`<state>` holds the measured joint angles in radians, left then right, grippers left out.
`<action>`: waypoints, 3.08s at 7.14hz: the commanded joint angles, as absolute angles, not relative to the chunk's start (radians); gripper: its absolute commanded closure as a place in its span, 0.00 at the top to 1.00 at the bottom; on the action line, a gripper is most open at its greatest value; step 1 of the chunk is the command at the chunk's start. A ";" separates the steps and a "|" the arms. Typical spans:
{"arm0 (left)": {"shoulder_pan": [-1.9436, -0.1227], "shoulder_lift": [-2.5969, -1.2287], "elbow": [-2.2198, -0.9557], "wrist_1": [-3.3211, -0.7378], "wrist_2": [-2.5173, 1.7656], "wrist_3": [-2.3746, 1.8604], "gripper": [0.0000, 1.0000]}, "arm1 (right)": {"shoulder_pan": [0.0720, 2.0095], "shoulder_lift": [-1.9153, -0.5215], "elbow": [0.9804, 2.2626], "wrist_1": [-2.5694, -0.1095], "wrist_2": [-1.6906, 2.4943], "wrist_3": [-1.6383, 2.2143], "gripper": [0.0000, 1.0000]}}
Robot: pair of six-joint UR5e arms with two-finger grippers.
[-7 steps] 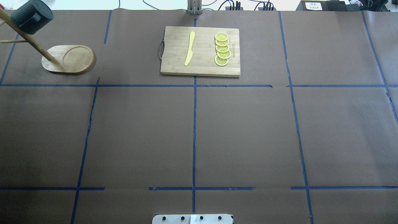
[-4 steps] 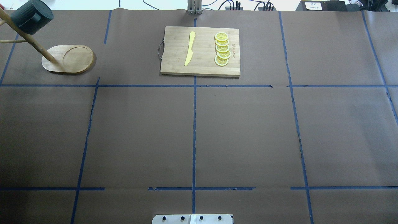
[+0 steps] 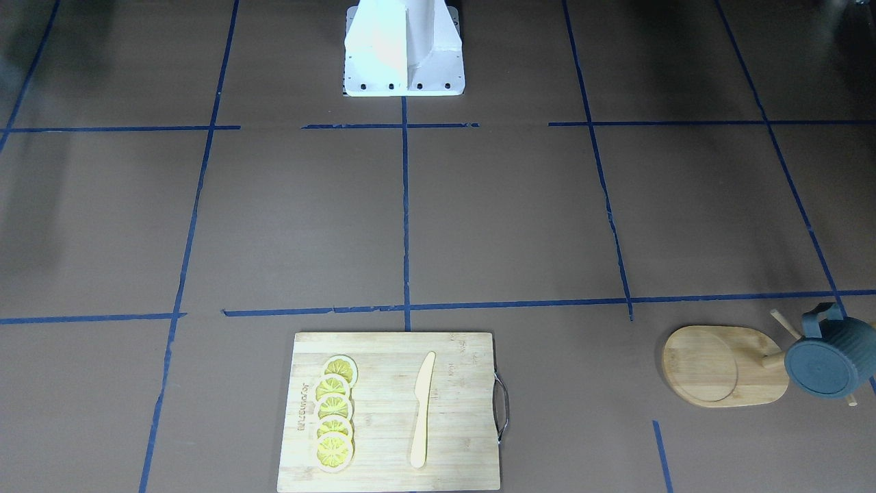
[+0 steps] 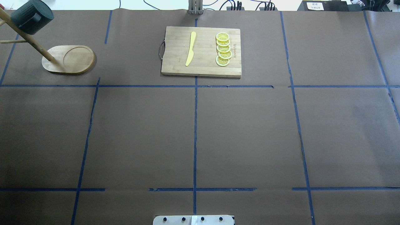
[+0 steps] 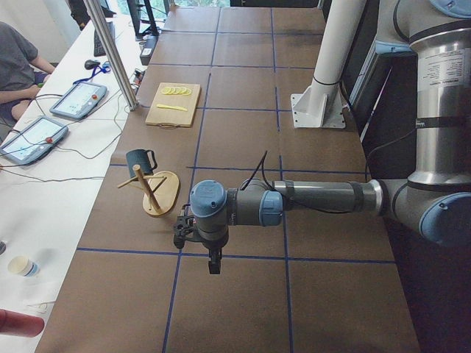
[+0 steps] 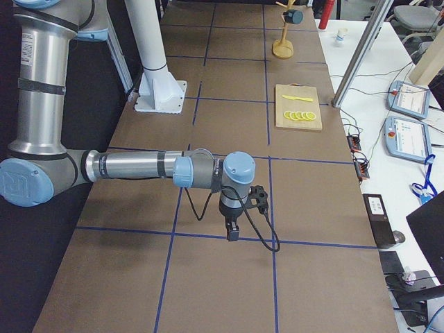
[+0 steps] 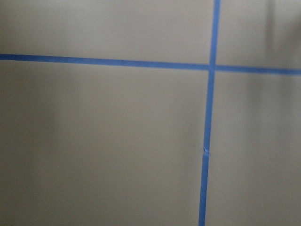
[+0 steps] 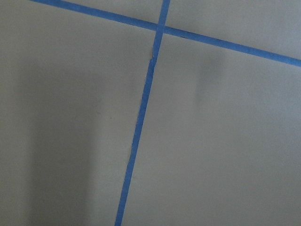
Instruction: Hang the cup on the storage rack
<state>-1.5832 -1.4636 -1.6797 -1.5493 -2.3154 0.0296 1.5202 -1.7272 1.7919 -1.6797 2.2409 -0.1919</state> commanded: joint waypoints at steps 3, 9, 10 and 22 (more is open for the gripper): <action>-1.577 -1.466 -1.712 -1.528 -2.319 0.083 1.00 | 1.520 -1.724 1.782 -1.680 2.241 -0.193 1.00; -1.577 -1.462 -1.700 -1.531 -2.367 0.081 1.00 | 1.520 -1.727 1.764 -1.680 2.240 -0.202 1.00; -1.577 -1.463 -1.706 -1.531 -2.364 0.080 1.00 | 1.520 -1.729 1.763 -1.680 2.240 -0.202 1.00; -1.574 -1.445 -1.717 -1.534 -2.370 0.083 1.00 | 1.520 -1.720 1.735 -1.680 2.235 -0.202 1.00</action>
